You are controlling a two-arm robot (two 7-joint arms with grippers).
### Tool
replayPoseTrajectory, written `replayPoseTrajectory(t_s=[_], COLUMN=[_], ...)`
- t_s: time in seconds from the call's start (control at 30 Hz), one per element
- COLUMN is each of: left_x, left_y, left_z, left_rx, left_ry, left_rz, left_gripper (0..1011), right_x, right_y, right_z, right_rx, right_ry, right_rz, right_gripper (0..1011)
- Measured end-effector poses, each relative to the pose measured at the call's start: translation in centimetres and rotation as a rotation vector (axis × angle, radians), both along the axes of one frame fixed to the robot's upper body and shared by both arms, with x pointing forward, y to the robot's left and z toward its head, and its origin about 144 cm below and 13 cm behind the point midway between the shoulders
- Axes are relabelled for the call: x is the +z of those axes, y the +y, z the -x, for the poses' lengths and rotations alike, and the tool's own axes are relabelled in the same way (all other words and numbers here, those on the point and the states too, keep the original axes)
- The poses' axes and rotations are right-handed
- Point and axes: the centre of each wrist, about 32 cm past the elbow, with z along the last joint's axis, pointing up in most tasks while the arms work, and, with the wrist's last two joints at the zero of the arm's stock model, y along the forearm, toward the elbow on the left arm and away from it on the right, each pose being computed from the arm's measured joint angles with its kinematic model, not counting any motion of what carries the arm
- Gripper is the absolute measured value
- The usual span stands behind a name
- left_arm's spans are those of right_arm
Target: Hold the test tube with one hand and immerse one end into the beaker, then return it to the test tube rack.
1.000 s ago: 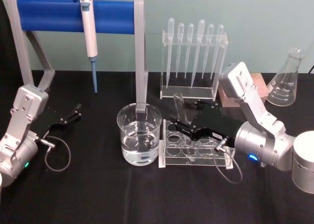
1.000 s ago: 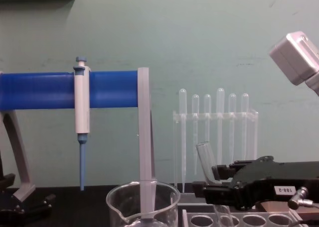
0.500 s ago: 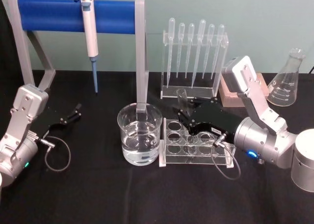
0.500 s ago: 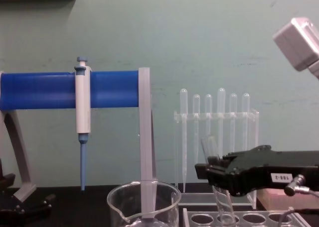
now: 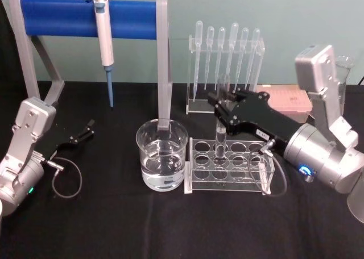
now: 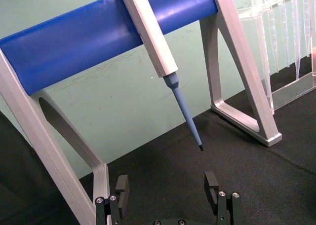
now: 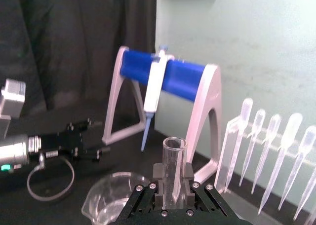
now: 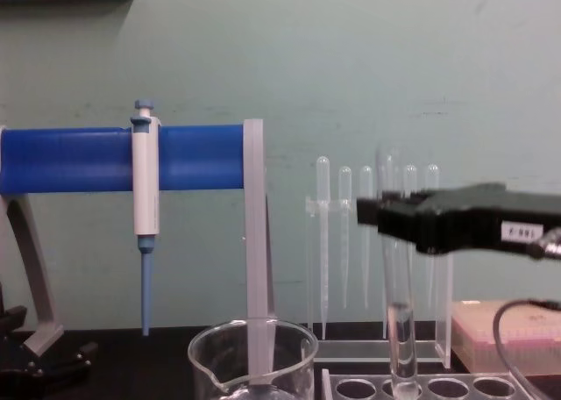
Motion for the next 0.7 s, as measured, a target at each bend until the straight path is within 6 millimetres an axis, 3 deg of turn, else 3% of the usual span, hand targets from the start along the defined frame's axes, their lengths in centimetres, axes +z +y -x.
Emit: replayPoseTrajectory(t_s=[0.7], left_x=[0.00], left_y=[0.00], left_z=[0.00], left_rx=[0.000], left_ry=[0.000], left_rz=[0.000], left_gripper=[1000], right_x=[0.74], right_y=[-0.02], right_z=[0.63], right_rx=[-0.015], right_ry=[-0.033], right_rz=[-0.037], right_gripper=[225])
